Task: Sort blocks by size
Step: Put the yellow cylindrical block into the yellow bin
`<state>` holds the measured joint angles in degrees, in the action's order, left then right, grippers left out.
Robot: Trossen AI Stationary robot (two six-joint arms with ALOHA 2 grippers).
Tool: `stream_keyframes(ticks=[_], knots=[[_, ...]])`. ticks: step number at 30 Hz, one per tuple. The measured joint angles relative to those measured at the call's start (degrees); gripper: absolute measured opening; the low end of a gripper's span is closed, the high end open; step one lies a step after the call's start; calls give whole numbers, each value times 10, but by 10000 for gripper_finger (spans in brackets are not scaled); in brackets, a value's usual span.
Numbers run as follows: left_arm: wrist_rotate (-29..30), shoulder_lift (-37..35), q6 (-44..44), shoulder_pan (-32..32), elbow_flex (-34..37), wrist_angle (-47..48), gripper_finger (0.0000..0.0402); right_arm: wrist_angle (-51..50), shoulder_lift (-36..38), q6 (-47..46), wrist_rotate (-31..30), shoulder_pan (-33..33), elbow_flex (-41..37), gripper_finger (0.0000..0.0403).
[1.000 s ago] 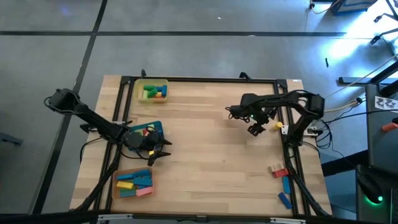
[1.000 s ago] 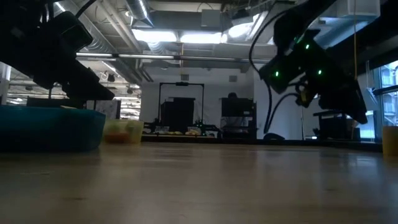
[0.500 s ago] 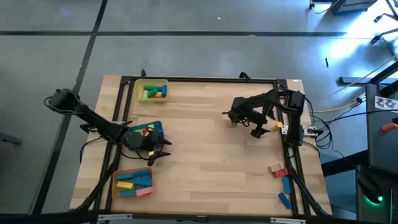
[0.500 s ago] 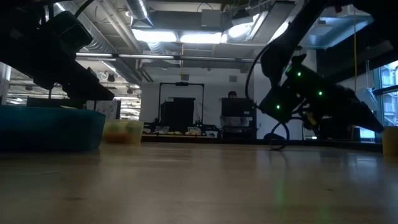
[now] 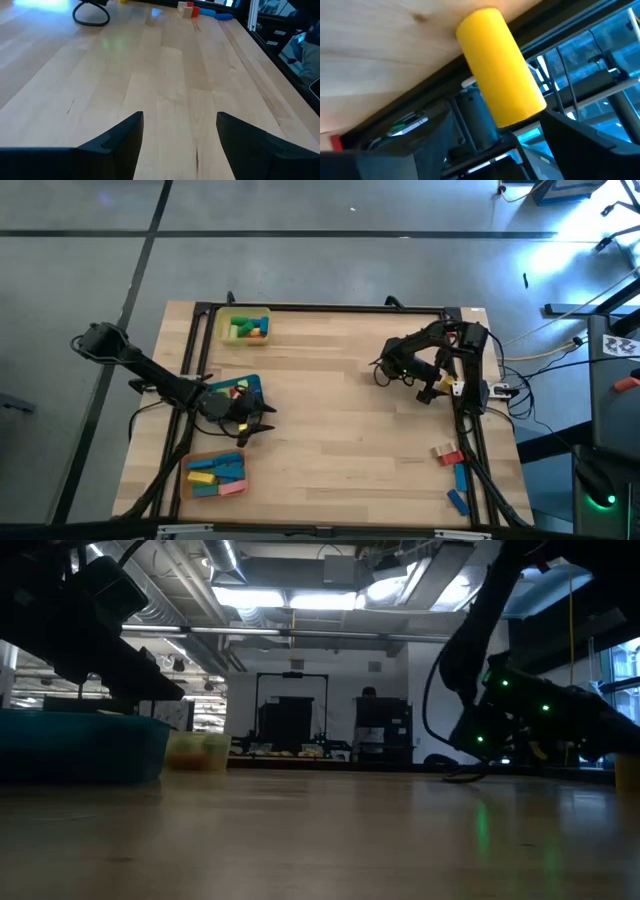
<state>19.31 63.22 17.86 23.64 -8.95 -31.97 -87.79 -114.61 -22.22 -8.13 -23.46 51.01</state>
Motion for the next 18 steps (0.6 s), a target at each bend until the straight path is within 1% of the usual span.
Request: stream_keyframes(ticks=[6,11,16,18], knots=[[0,0,-6,0,0,0,235,33,0,3,-16,-5,-12,303],[0,0,-7,0,0,0,235,77,0,6,-22,-23,-20,303],[0,0,-7,0,0,0,235,77,0,8,-14,-29,-20,302],[0,0,-8,-1,0,0,235,73,0,15,-9,-29,-20,295]])
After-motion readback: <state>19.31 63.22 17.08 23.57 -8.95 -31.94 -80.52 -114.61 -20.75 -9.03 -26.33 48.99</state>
